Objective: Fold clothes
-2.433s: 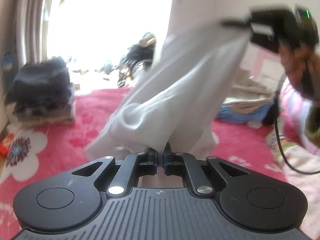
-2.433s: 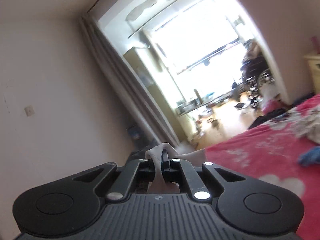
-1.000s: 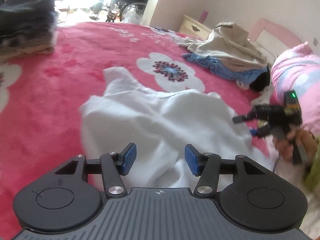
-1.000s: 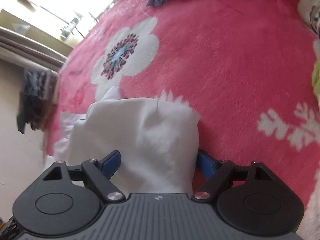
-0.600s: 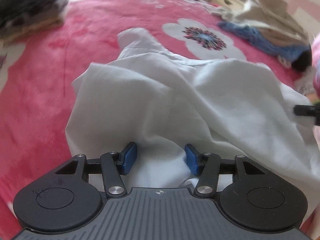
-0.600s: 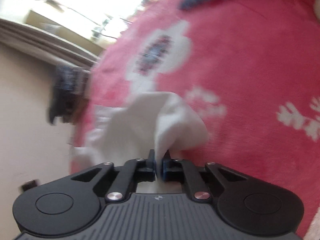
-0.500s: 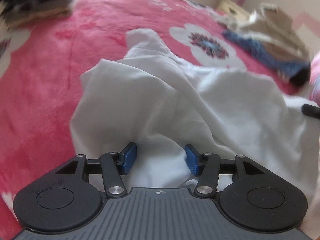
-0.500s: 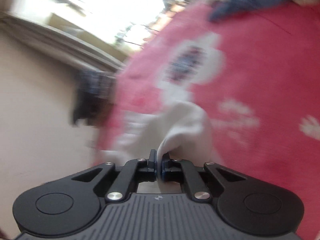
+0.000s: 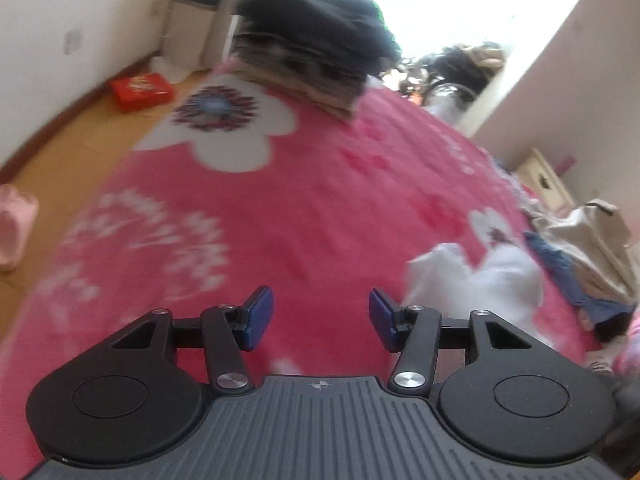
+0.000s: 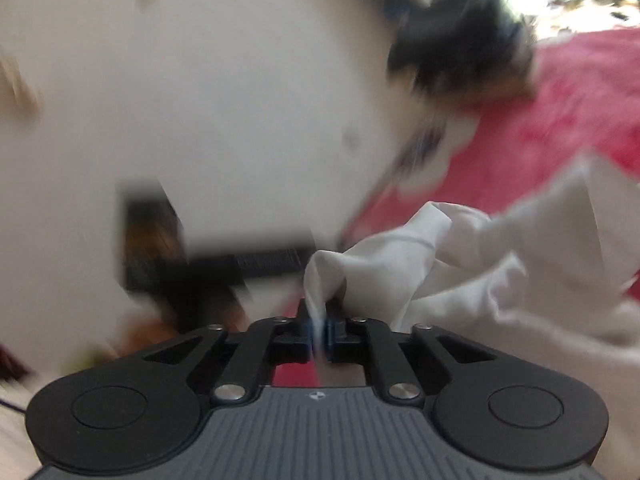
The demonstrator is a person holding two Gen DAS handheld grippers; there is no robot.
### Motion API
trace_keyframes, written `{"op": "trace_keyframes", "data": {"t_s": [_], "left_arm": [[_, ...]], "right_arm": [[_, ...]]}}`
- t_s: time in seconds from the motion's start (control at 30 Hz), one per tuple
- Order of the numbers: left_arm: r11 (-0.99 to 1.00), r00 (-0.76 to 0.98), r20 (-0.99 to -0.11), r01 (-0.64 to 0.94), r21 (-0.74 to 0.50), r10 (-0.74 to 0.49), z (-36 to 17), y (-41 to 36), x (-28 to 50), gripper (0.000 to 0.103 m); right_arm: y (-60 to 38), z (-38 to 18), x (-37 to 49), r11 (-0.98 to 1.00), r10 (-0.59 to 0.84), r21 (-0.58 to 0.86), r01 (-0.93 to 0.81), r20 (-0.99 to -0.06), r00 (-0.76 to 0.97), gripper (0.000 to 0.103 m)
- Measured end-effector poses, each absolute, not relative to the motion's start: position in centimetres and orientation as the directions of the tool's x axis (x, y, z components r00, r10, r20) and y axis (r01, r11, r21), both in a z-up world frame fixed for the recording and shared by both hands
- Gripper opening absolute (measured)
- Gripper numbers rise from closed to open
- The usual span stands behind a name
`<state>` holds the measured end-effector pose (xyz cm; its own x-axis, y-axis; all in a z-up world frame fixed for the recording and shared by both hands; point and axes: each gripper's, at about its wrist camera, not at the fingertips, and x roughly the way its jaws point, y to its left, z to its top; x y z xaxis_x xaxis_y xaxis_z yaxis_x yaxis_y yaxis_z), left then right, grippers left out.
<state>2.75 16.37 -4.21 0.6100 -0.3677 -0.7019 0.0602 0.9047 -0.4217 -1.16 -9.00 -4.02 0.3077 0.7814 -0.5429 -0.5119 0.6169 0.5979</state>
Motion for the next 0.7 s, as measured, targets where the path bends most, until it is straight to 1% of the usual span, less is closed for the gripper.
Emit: {"op": "trace_keyframes", "data": {"t_s": [0.03, 0.1, 0.17, 0.2, 0.23, 0.27, 0.3, 0.37, 0.4, 0.47, 0.5, 0.53, 0.6, 0.7], "left_arm": [[0.91, 0.609, -0.71, 0.048, -0.413, -0.354, -4.4, 17.2, 2.5, 0.053], [0.91, 0.601, -0.717, 0.044, -0.412, -0.353, -5.0, 17.8, 2.4, 0.053], [0.904, 0.589, -0.717, 0.056, -0.424, -0.373, -5.7, 17.8, 2.6, 0.054], [0.898, 0.58, -0.712, 0.08, -0.434, -0.395, -5.9, 17.3, 2.7, 0.054], [0.891, 0.571, -0.707, 0.103, -0.443, -0.417, -6.1, 16.8, 2.9, 0.057], [0.883, 0.561, -0.702, 0.126, -0.452, -0.439, -6.3, 16.3, 3.0, 0.058], [0.875, 0.55, -0.697, 0.149, -0.46, -0.46, -6.5, 15.7, 3.2, 0.062], [0.861, 0.52, -0.693, 0.213, -0.461, -0.5, -6.7, 13.9, 3.9, 0.064], [0.856, 0.508, -0.693, 0.242, -0.456, -0.513, -6.9, 13.1, 4.2, 0.066], [0.846, 0.481, -0.697, 0.293, -0.445, -0.533, -7.3, 11.4, 4.9, 0.072], [0.842, 0.467, -0.701, 0.316, -0.437, -0.539, -7.5, 10.6, 5.3, 0.077], [0.844, 0.454, -0.713, 0.333, -0.421, -0.535, -7.8, 9.7, 5.8, 0.078], [0.849, 0.43, -0.739, 0.36, -0.386, -0.518, -8.4, 8.0, 6.7, 0.078], [0.878, 0.433, -0.774, 0.346, -0.329, -0.461, -9.4, 6.2, 8.3, 0.078]], "right_arm": [[-7.6, -5.3, -1.4, 0.629, 0.764, 0.581, -0.518, -0.586, 0.27, 0.029], [-5.2, -7.6, -1.8, 0.653, 0.717, 0.55, -0.521, -0.67, 0.192, 0.042], [-5.0, -8.2, -2.2, 0.66, 0.7, 0.542, -0.52, -0.694, 0.167, 0.043], [-5.5, -8.0, -2.3, 0.657, 0.708, 0.55, -0.516, -0.686, 0.17, 0.045], [-6.3, -7.6, -2.4, 0.648, 0.721, 0.565, -0.51, -0.67, 0.173, 0.051], [-7.3, -7.1, -2.6, 0.636, 0.739, 0.585, -0.503, -0.649, 0.179, 0.054], [-8.5, -6.4, -2.8, 0.621, 0.759, 0.604, -0.499, -0.623, 0.19, 0.056], [-11.6, -4.9, -3.0, 0.587, 0.798, 0.647, -0.487, -0.565, 0.209, 0.057], [-13.4, -4.2, -3.0, 0.567, 0.816, 0.67, -0.479, -0.535, 0.218, 0.059], [-16.7, -3.3, -2.7, 0.531, 0.846, 0.709, -0.464, -0.478, 0.238, 0.062], [-18.5, -2.9, -2.3, 0.527, 0.85, 0.722, -0.448, -0.454, 0.268, 0.065], [-20.2, -2.5, -1.9, 0.528, 0.849, 0.732, -0.43, -0.435, 0.3, 0.068], [-23.6, -2.0, -0.6, 0.581, 0.804, 0.726, -0.367, -0.443, 0.396, 0.07], [-27.9, -2.5, 3.1, 0.678, 0.697, 0.697, -0.232, -0.51, 0.504, 0.071]]}}
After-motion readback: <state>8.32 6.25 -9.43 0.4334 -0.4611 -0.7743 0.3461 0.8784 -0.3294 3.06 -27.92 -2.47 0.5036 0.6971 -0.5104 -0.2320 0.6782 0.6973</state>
